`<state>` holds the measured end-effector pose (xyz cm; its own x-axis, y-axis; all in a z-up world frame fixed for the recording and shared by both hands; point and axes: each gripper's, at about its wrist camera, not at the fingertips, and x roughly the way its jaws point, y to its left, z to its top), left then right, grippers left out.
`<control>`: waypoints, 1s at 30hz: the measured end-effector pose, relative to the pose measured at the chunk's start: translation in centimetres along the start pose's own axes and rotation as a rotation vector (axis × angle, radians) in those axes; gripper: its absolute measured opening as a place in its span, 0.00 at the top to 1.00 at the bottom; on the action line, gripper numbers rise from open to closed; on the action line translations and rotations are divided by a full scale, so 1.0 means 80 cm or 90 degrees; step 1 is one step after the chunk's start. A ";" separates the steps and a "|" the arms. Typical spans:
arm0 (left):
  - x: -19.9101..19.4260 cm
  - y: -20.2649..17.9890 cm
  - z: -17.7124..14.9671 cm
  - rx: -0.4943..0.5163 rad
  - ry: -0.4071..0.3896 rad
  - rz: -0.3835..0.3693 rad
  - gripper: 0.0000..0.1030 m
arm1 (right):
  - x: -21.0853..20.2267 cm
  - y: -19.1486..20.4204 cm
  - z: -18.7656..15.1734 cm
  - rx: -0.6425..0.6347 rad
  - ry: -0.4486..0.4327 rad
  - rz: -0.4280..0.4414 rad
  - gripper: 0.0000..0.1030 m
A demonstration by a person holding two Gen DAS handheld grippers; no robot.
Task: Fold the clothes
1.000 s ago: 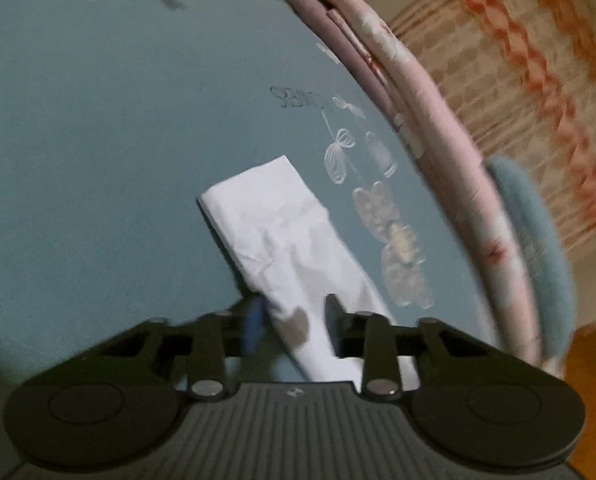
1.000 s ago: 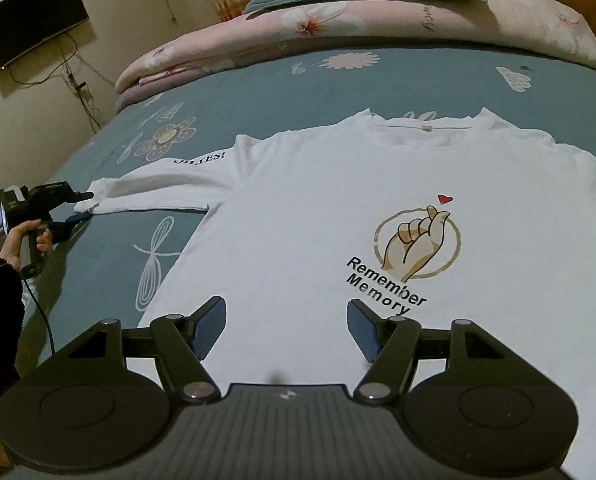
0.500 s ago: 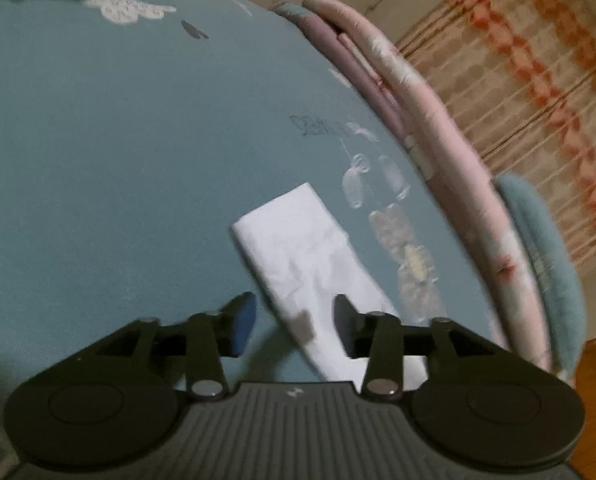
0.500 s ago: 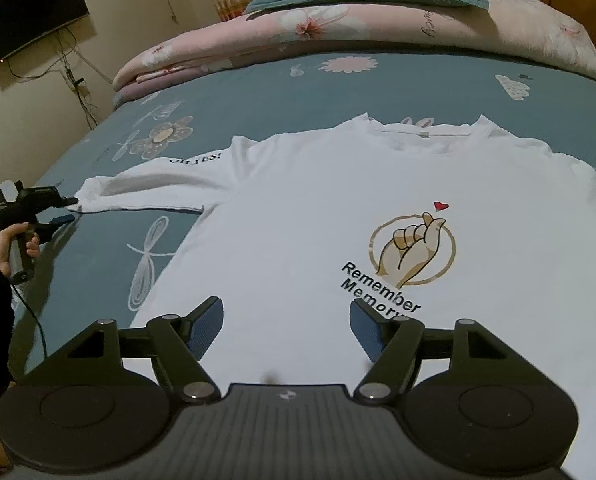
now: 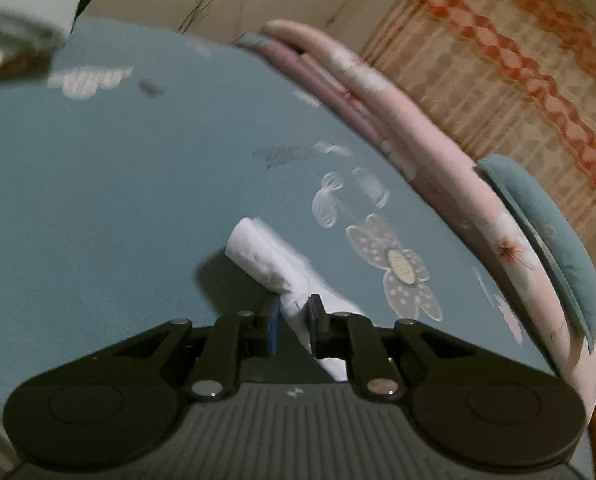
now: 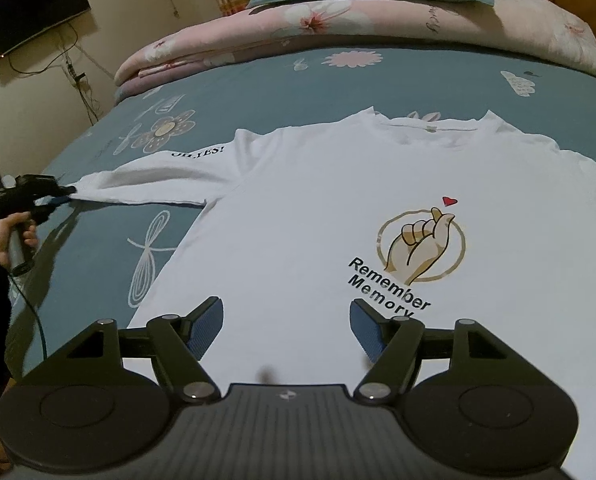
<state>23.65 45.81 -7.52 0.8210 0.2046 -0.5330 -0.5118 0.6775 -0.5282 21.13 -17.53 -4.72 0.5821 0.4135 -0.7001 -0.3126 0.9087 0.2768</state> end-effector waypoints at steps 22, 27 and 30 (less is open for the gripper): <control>0.041 -0.129 0.008 0.396 0.112 -0.002 0.50 | -0.001 -0.003 0.002 -0.012 -0.011 0.000 0.28; 0.082 -0.131 0.002 0.510 0.163 -0.020 0.50 | 0.001 -0.006 0.003 -0.022 -0.007 -0.017 0.28; 0.096 -0.130 -0.005 0.570 0.204 -0.047 0.50 | 0.007 -0.009 0.003 -0.016 -0.004 -0.024 0.28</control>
<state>35.16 40.01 -6.37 0.6674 0.0268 -0.7442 0.0315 0.9974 0.0641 21.88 -17.96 -5.12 0.5983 0.3798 -0.7056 -0.3090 0.9218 0.2342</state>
